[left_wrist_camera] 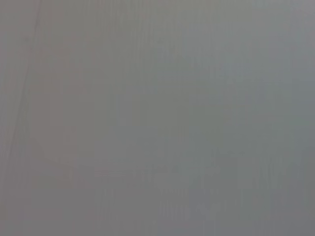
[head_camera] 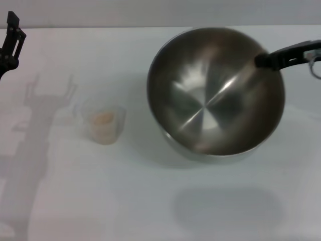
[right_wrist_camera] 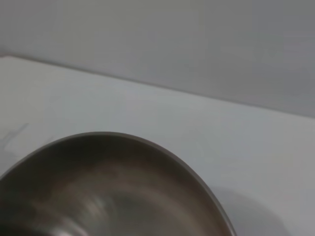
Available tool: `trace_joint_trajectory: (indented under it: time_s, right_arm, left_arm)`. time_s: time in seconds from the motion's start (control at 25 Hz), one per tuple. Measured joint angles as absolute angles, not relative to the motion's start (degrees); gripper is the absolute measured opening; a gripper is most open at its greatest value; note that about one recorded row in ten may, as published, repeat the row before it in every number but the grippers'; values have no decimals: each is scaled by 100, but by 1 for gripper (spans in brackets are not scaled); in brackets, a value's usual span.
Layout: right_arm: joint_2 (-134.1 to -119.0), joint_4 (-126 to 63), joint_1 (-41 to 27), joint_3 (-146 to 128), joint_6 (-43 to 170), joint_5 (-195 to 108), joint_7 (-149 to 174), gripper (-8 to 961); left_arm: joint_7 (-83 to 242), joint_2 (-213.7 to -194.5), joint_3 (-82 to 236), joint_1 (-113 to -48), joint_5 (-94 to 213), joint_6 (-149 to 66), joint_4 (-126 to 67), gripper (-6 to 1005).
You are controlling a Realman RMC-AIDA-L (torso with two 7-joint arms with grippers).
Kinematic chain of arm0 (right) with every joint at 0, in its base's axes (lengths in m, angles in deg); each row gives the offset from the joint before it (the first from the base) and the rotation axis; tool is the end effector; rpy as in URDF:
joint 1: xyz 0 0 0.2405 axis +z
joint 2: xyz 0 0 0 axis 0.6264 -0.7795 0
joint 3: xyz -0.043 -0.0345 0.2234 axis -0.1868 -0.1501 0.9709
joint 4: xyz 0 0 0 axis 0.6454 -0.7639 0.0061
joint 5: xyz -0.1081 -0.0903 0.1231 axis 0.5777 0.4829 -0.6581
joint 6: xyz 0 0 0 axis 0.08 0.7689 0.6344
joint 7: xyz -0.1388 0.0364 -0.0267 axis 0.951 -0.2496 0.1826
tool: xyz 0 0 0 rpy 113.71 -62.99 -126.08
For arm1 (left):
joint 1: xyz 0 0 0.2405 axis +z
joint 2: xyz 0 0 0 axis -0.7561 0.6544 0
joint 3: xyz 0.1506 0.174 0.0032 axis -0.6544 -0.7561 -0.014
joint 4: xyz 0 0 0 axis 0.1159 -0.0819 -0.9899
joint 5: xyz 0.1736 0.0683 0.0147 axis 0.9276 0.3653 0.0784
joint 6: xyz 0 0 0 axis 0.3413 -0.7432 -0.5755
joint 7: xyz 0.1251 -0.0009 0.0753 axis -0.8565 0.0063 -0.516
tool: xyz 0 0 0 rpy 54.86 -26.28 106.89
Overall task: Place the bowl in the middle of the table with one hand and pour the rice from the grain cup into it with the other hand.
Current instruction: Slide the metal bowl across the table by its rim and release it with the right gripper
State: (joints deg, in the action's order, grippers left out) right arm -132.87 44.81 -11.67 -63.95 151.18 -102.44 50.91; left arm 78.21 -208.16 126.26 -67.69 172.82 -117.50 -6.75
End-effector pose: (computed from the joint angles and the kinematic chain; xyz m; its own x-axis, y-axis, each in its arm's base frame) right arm 0.1877 0.3407 0.0617 0.6505 -0.7006 -0.2933 -0.7464 -0.5182 -0.4175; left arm -0.2512 0.2852 0.0308 0.6226 -0.3635 0.6930 0.7121 -0.1040 -0.6943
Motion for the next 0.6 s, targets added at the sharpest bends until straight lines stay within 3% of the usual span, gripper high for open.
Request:
trace_joint_trajectory:
  time_s: [0.6]
  right_arm:
    - [-13269, 3238, -641, -6576, 14747, -10190, 5095, 27]
  left_arm:
    - [7821, -20817, 12618, -6731, 17299, -11747, -661, 861]
